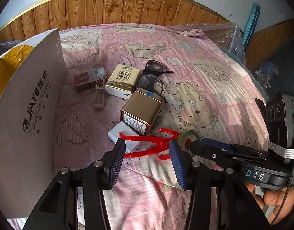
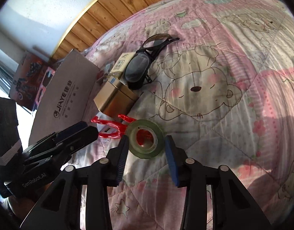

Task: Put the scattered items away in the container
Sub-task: 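Grasp the green tape roll with the right tool while the left tool grasps the red figure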

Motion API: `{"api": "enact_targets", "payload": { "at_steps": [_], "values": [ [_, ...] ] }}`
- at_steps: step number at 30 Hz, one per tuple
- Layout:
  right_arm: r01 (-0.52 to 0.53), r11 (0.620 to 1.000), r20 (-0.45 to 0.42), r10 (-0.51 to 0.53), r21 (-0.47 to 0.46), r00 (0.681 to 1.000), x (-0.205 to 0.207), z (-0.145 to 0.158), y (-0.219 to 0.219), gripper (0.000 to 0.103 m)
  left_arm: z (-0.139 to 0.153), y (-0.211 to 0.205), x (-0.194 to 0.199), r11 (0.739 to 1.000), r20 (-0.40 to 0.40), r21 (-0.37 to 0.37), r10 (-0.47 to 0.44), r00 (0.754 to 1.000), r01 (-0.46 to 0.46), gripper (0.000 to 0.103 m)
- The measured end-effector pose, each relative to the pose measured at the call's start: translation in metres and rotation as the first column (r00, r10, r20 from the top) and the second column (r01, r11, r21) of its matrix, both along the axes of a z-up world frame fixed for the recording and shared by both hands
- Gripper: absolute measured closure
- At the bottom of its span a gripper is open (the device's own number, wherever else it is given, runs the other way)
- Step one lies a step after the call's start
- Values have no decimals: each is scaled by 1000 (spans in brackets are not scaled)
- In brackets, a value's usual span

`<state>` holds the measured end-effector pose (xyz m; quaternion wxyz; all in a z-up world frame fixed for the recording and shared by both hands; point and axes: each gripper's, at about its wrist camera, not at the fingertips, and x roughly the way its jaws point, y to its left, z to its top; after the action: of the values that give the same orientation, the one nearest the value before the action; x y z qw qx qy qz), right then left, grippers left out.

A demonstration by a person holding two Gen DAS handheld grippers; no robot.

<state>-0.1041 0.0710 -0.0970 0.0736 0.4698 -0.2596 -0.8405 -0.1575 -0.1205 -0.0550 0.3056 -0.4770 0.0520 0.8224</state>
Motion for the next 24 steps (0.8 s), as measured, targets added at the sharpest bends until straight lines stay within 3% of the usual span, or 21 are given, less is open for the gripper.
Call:
{"api": "enact_targets", "payload": {
  "at_steps": [1,4,7,10,12,14,16,19,22,24],
  "values": [
    [-7,1000,9,6,22,1000,0,-2,1,91,-8,2,-2,1000,23,7,-5,1000,4,54],
    [29,998,15,-30,52,999,7,-1,14,91,-21,5,2,999,73,34,-19,997,17,52],
    [78,988,3,-80,136,997,16,8,30,91,-29,18,21,983,251,139,-150,956,118,52],
    [105,978,-8,-105,180,994,23,13,45,91,-15,30,41,979,197,97,-195,961,178,52],
    [112,978,-17,-111,173,994,26,15,53,91,1,35,45,982,97,57,-186,978,181,51],
    [104,981,-21,-102,161,995,26,16,56,89,16,42,46,981,-41,-7,-196,980,195,44],
    [99,986,-30,-96,136,995,25,14,57,86,16,51,42,970,-122,-72,-238,964,230,33],
    [86,989,-33,-82,121,996,18,10,53,64,-7,57,24,945,-125,-151,-311,942,291,33],
    [61,993,-34,-58,99,998,9,5,49,63,-42,62,7,923,-15,-174,-350,937,342,34],
    [47,995,-34,-44,83,998,3,1,46,60,-46,59,8,932,-22,-144,-338,941,332,36]
  ]
}}
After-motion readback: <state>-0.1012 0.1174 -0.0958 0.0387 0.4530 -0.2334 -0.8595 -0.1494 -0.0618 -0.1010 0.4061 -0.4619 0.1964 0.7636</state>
